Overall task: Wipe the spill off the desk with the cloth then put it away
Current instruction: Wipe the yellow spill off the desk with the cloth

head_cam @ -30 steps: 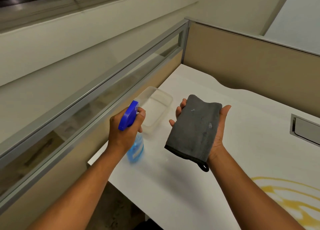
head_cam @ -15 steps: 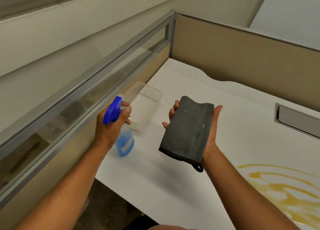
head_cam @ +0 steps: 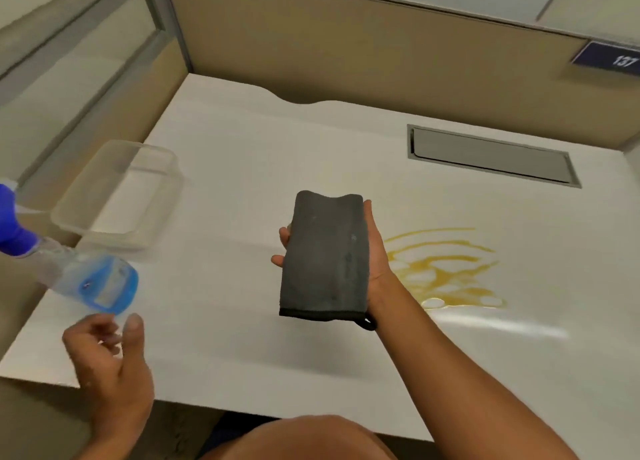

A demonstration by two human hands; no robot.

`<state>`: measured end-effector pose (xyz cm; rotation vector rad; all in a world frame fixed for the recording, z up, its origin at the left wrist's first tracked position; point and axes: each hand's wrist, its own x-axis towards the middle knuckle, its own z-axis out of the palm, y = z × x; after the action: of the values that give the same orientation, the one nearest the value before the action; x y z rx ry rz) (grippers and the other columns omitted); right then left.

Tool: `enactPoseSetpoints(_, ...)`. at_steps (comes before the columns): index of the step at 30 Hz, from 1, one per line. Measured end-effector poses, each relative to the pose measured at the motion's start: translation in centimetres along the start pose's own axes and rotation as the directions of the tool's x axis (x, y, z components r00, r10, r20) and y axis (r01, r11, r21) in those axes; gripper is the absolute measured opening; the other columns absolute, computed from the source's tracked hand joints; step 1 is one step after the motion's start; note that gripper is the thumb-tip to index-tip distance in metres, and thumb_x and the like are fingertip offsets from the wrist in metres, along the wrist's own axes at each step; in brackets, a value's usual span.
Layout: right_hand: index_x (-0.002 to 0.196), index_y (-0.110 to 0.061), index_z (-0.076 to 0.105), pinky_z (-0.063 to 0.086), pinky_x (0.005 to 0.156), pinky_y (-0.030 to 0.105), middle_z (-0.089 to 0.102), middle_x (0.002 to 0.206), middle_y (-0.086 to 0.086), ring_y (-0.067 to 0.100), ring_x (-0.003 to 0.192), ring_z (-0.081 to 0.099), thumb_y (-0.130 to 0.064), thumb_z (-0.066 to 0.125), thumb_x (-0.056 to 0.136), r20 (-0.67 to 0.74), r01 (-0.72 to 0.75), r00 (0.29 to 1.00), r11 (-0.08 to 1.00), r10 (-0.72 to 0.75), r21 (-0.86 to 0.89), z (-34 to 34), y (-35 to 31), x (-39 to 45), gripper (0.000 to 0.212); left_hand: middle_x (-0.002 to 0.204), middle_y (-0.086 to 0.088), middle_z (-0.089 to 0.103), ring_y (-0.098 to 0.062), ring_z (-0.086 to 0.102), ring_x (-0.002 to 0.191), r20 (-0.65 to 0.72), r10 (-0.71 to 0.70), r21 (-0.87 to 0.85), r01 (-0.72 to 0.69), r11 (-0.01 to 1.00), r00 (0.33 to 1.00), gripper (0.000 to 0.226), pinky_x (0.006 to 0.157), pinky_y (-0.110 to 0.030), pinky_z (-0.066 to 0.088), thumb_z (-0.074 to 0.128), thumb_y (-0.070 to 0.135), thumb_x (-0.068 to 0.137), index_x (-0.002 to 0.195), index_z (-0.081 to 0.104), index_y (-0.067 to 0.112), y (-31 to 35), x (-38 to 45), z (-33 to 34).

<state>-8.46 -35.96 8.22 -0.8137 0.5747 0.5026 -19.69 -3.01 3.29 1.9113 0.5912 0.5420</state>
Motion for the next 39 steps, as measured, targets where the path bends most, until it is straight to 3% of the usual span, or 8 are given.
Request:
enactPoseSetpoints(3, 0.126, -0.014, 0.071, 0.05, 0.107, 0.056, 0.066, 0.131, 0.014, 0.037, 0.115, 0.067, -0.089, 0.056, 0.081, 0.101, -0.175, 0.982, 0.972, 0.161, 0.159, -1.8, -1.1, -4.2, 0.088, 0.116, 0.0, 0.052, -0.033, 0.057, 0.104, 0.385, 0.087, 0.148, -0.154, 0.977, 0.919, 0.019, 0.081, -0.004, 0.041, 0.06, 0.041, 0.101, 0.115, 0.055, 0.029, 1.3, -4.6, 5.1)
enactPoseSetpoints(6, 0.122, -0.009, 0.076, 0.061, 0.082, 0.062, 0.075, 0.117, 0.017, 0.039, 0.097, 0.076, -0.082, 0.047, 0.091, 0.033, -0.161, 0.987, 0.963, 0.158, 0.214, -6.4, -1.8, -7.8, 0.085, 0.128, 0.004, 0.055, -0.024, 0.053, 0.123, 0.633, 0.245, 0.152, -0.428, 0.891, 0.735, 0.038, 0.095, -0.027, 0.047, 0.056, 0.048, 0.104, 0.126, 0.06, 0.017, 3.0, -5.5, 11.8)
enactPoseSetpoints(10, 0.143, -0.018, 0.064, 0.033, 0.113, 0.075, 0.058, 0.152, 0.008, 0.04, 0.131, 0.062, -0.077, 0.056, 0.089, -0.035, -0.218, 0.972, 0.943, 0.234, 0.251, -11.4, -2.1, -10.9, 0.08, 0.154, -0.007, 0.05, -0.024, 0.04, 0.149, 0.805, 0.364, 0.092, -0.704, 0.704, 0.469, 0.073, 0.123, -0.045, 0.039, 0.049, 0.066, 0.098, 0.147, 0.052, 0.013, 3.4, -5.3, 19.0)
enactPoseSetpoints(15, 0.136, -0.012, 0.07, 0.026, 0.118, 0.072, 0.066, 0.141, 0.012, 0.044, 0.131, 0.061, -0.06, 0.058, 0.095, -0.082, -0.262, 0.952, 0.925, 0.294, 0.274, -16.5, -1.6, -14.4, 0.064, 0.181, -0.003, -0.003, -0.02, -0.014, 0.167, 0.937, 0.201, 0.142, -0.84, 0.524, 0.284, 0.123, 0.135, -0.054, -0.004, 0.023, 0.098, 0.084, 0.17, 0.008, 0.011, 1.8, -3.9, 23.9)
enactPoseSetpoints(26, 0.148, -0.013, 0.058, 0.022, 0.128, 0.051, 0.056, 0.153, 0.013, 0.037, 0.142, 0.051, -0.061, 0.055, 0.096, -0.254, -0.068, 0.961, 0.984, 0.109, 0.166, -22.6, -5.1, -17.1, 0.071, 0.18, -0.007, -0.015, -0.022, -0.018, 0.166, 0.95, 0.182, 0.171, -0.908, 0.383, 0.255, 0.137, 0.134, -0.056, -0.005, 0.02, 0.106, 0.075, 0.169, -0.006, 0.01, 1.1, -4.1, 24.6)
enactPoseSetpoints(32, 0.135, -0.017, 0.07, 0.053, 0.106, 0.051, 0.072, 0.132, 0.015, 0.034, 0.118, 0.07, -0.077, 0.045, 0.096, -0.472, 0.165, 0.844, 0.961, -0.254, -0.222, -27.2, -10.7, -16.8, 0.076, 0.179, -0.008, -0.013, -0.023, -0.019, 0.165, 0.954, 0.154, 0.19, -0.915, 0.356, 0.258, 0.156, 0.134, -0.057, -0.004, 0.031, 0.113, 0.06, 0.169, -0.005, 0.008, 1.6, -4.5, 24.7)
enactPoseSetpoints(36, 0.146, -0.025, 0.052, 0.051, 0.094, 0.039, 0.066, 0.139, 0.01, 0.032, 0.122, 0.065, -0.065, 0.046, 0.102, -0.459, 0.015, 0.663, 0.625, -0.591, -0.781, -28.8, -11.7, -13.0, 0.06, 0.179, -0.01, -0.015, -0.023, -0.022, 0.165, 0.962, 0.132, 0.185, -0.925, 0.333, 0.24, 0.162, 0.134, -0.057, -0.005, 0.036, 0.115, 0.055, 0.169, -0.004, 0.007, 2.0, -4.4, 24.6)
enactPoseSetpoints(39, 0.157, -0.025, 0.037, 0.043, 0.107, 0.046, 0.052, 0.153, 0.012, 0.037, 0.136, 0.051, -0.064, 0.043, 0.103, -0.262, -0.229, 0.704, 0.138, -0.66, -0.964, -30.3, -8.5, -8.2, 0.067, 0.179, -0.009, -0.017, -0.023, -0.024, 0.164, 0.963, 0.123, 0.189, -0.924, 0.332, 0.241, 0.163, 0.134, -0.057, -0.006, 0.037, 0.115, 0.055, 0.169, -0.006, 0.007, 2.2, -4.4, 24.5)
